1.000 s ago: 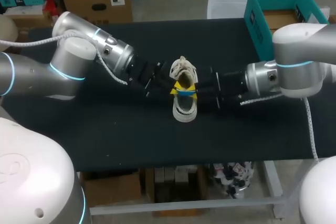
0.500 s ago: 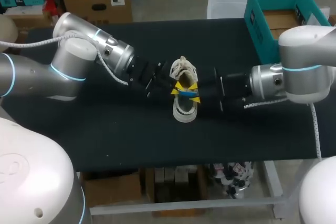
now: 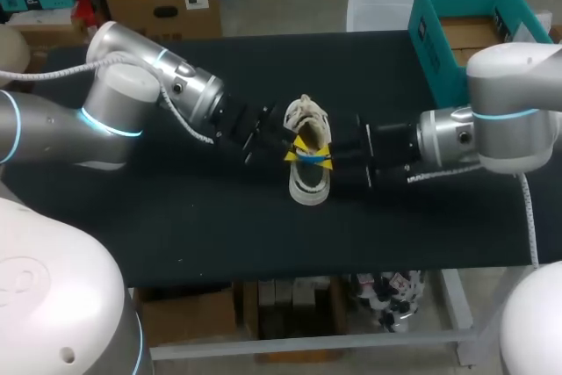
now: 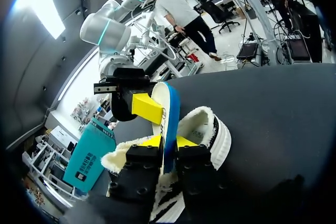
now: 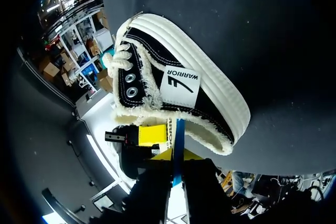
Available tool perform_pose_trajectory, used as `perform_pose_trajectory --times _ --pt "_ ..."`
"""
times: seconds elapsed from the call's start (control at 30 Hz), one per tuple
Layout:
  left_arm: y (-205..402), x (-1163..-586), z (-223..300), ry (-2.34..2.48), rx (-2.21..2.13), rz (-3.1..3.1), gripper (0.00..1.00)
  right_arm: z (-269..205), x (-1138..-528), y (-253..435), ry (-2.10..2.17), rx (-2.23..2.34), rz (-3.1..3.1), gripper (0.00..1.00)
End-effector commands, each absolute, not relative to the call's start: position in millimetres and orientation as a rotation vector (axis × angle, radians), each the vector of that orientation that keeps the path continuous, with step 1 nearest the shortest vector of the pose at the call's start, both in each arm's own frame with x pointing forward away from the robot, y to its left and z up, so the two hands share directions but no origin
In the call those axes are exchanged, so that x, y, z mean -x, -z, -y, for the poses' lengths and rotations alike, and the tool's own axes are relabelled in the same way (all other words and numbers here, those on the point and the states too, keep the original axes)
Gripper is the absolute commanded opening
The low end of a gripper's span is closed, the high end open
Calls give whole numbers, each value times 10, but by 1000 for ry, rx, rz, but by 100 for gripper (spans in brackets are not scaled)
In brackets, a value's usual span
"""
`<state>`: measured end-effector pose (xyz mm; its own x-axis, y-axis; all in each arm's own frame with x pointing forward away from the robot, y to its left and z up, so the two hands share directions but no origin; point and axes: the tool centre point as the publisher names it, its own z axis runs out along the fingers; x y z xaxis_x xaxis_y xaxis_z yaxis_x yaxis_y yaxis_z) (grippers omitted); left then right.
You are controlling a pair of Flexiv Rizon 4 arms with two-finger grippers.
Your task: Open the shoe tongue, take the insole out of the shoe, put the insole back into the shoe, and pack the shoe into the shoebox
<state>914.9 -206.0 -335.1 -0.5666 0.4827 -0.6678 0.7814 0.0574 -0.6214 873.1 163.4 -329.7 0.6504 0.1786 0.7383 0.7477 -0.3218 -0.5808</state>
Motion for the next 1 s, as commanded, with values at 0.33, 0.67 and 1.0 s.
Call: perform_pose_trajectory --times 0.33,0.67,1.0 --pt "3250 -9046 2071 1519 -1301 -2017 0 -1655 -8746 3319 698 1853 746 0" --pt "3447 -9222 2085 1500 -1260 -2081 0 -1672 -8988 3491 662 1856 742 0" --pt "3473 -9254 2073 1513 -1257 -2087 0 -1649 -8947 3474 661 1908 729 31"
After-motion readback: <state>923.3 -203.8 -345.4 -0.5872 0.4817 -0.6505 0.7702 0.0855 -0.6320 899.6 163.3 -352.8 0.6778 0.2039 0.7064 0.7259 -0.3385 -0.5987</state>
